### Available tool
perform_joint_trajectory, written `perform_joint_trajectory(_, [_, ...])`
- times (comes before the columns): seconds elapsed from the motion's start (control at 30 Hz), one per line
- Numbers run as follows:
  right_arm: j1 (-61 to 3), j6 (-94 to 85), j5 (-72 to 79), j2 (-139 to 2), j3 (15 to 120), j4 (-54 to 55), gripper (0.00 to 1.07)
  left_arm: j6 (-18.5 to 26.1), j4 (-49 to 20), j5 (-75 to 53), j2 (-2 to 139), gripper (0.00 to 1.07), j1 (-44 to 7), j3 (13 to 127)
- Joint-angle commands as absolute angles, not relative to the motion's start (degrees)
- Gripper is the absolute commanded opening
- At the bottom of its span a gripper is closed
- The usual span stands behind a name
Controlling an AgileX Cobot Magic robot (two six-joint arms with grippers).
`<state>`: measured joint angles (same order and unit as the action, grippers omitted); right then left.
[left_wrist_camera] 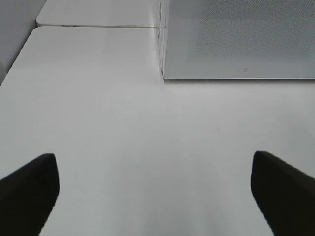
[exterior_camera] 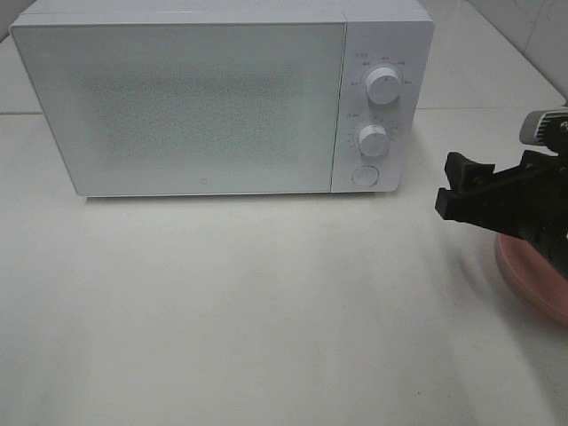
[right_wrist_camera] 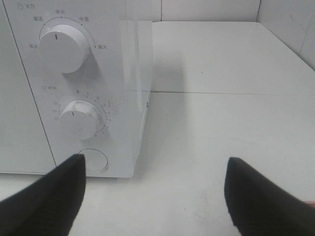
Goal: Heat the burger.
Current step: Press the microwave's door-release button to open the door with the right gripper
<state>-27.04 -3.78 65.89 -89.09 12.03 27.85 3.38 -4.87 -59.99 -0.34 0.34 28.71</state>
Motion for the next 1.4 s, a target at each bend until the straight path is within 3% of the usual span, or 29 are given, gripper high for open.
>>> perform_joint_trajectory(0.03, [-30.1,-4.7,69.3,-90.5,12.1,32.5,0.75,3.5,-5.0,-59.4,-1.8,0.98,0.2,28.6])
perform_joint_trajectory(0.37, [-39.5,-4.8,71.8,-97.5,16.3,42.6,0.75,3.5,-5.0,-59.4,-1.8,0.98,0.2,28.6])
perform_joint_trajectory(1.07, [-40.1,-2.3,68.2,-104.0,24.1,42.1,0.75,3.5,-5.0,-59.4,-1.8,0.98,0.2,28.6])
perform_joint_trajectory(1.4, [-40.1,24.5,68.2,-104.0,24.1,42.1,0.70,3.5,-5.0,-59.4,-1.8,0.98,0.2,28.6])
